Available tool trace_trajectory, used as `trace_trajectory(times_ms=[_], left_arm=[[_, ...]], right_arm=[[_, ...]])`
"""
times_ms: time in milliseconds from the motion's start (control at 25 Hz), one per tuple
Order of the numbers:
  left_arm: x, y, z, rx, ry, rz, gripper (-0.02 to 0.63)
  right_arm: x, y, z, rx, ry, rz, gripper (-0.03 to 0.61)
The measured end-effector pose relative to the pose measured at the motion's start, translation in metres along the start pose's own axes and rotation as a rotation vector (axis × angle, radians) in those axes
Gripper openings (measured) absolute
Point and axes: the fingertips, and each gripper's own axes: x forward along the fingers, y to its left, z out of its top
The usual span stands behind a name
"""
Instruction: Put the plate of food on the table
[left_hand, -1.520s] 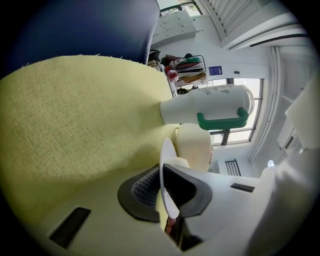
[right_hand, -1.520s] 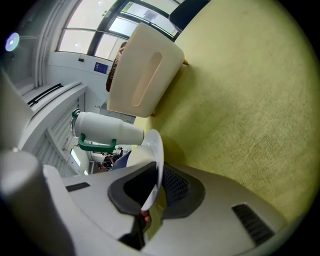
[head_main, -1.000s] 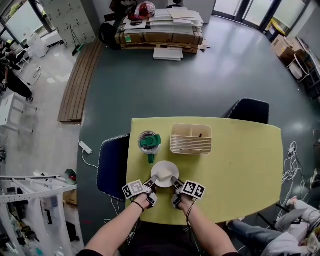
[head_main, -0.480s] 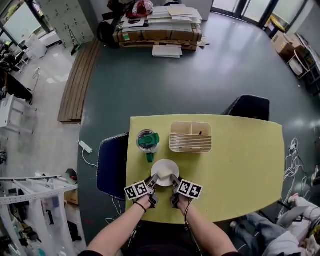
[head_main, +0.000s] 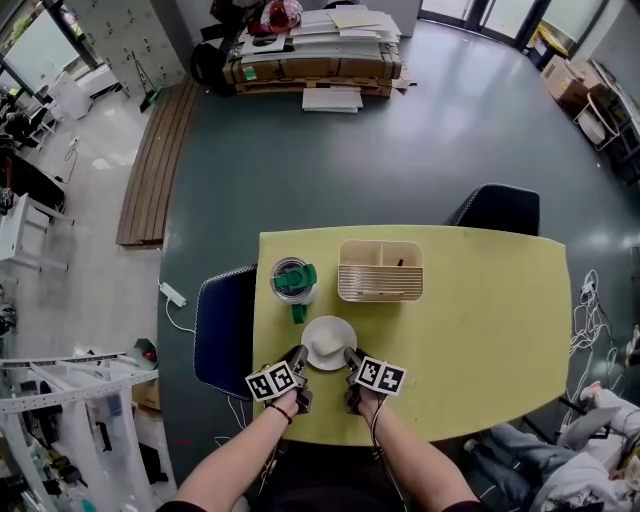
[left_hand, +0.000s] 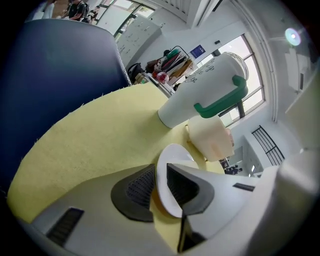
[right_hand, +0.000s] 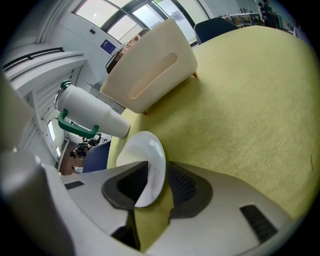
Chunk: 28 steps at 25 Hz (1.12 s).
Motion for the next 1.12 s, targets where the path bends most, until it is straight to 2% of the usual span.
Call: trace_trajectory(times_ms=[280, 360, 440, 720, 960, 1120], left_arm=[[-0.015, 0.007, 0.008, 0.039, -0.050, 0.017, 0.056], [-0.023, 0.003, 0.012, 0.074, -0.071, -0.003, 0.041], [-0.032, -0.009, 0.015, 0.138, -0.081, -0.037, 0.018], [-0.075, -0.060, 0.016, 0.395, -0.105, -0.137, 0.009], [-0.129, -0.105, 0.017, 0.546, -0.150, -0.185, 0.009], [-0.161, -0.135, 0.027, 0.599, -0.185, -0.207, 0.009]], right_arm=[[-0.018, -0.016, 0.003, -0.002, -0.016, -0.041, 0.129], [-0.029, -0.014, 0.007, -0.031, -0.038, -0.044, 0.093], [-0.041, -0.006, 0.010, -0.088, -0.061, -0.034, 0.053], [-0.089, 0.038, -0.002, -0.248, -0.095, 0.064, 0.020], [-0.146, 0.083, -0.006, -0.437, -0.156, 0.113, 0.018], [-0.179, 0.122, 0.001, -0.599, -0.208, 0.140, 0.017]])
